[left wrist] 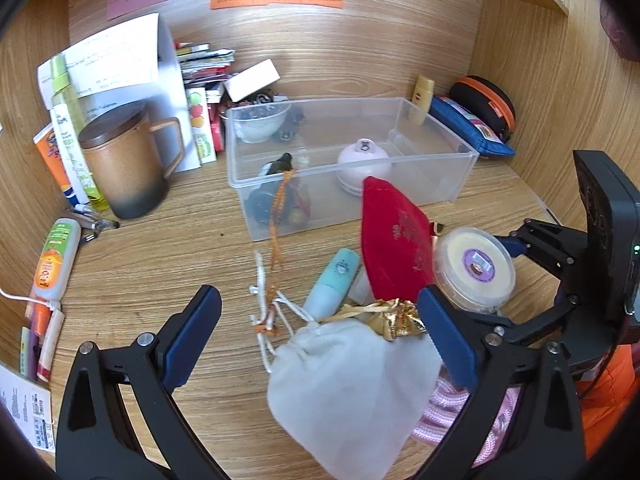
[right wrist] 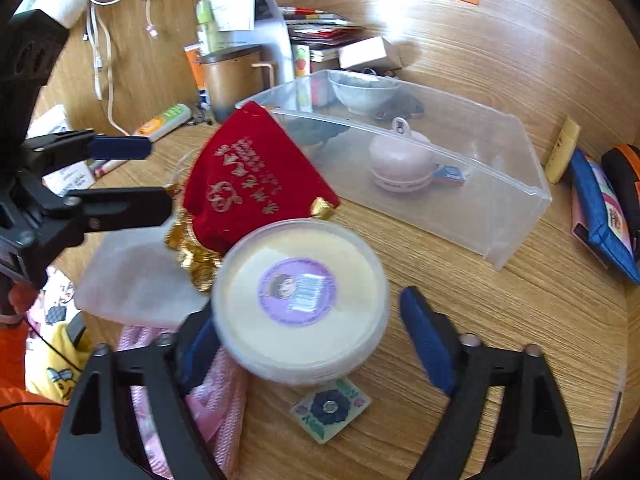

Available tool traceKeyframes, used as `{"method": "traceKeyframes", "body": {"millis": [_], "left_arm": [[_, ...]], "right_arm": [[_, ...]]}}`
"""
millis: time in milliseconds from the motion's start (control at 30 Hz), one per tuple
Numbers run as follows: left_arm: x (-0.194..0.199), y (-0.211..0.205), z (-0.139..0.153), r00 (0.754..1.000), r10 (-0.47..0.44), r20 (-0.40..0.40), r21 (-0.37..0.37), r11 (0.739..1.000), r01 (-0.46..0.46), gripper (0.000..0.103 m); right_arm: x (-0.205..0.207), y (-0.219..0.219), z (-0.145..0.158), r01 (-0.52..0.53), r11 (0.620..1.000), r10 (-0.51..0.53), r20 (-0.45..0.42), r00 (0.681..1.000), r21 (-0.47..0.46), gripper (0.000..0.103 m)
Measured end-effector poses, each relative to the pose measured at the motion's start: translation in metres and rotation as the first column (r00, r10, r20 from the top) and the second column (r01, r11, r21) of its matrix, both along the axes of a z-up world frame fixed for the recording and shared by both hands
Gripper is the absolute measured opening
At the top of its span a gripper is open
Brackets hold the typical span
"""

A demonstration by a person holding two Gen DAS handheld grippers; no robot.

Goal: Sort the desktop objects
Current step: 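Grasp the cream tub with the right tool while the left tool grasps the red velvet pouch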

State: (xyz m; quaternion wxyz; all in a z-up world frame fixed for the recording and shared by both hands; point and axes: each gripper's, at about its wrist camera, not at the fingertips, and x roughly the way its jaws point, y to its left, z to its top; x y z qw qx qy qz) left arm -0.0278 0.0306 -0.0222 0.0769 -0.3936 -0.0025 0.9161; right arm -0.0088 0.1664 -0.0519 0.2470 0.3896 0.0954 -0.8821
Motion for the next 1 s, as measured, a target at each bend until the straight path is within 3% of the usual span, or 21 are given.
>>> {"method": "traceKeyframes", "body": {"millis": [267,567,833,900,1000], "left_arm": [[-0.013,0.021,-0.006,0.997,-0.065,0.032,0.014,0.998,0.065,0.100],[-0.044,0.050,-0.026,0.987,-0.119,0.109,-0.052,0.991,0.125,0.100],[-0.044,0.055,-0.027,0.995,-0.094,0.044,-0.133,0.986,0.099,0.099],[-0.043,0.054,-0.026,0.995,-0.095,0.035,-0.145,0.984,0.099,0.095],[-0.045,0.056,-0.028,0.994,-0.101,0.050,-0.145,0.984,0.107,0.076]], "right_arm": [[-0.001,0.017,0.001,0.045,0.999,-0.045,-0.010,0.999,0.009,0.065],[-0.007,0.041,-0.001,0.105,0.994,-0.105,-0.015,0.994,0.004,0.065],[-0.010,0.049,-0.003,0.103,0.995,-0.103,-0.022,0.994,-0.011,0.065],[-0.011,0.049,-0.003,0.102,0.995,-0.102,-0.020,0.995,-0.009,0.065],[-0.011,0.049,-0.004,0.108,0.994,-0.108,-0.016,0.994,-0.016,0.065]]}}
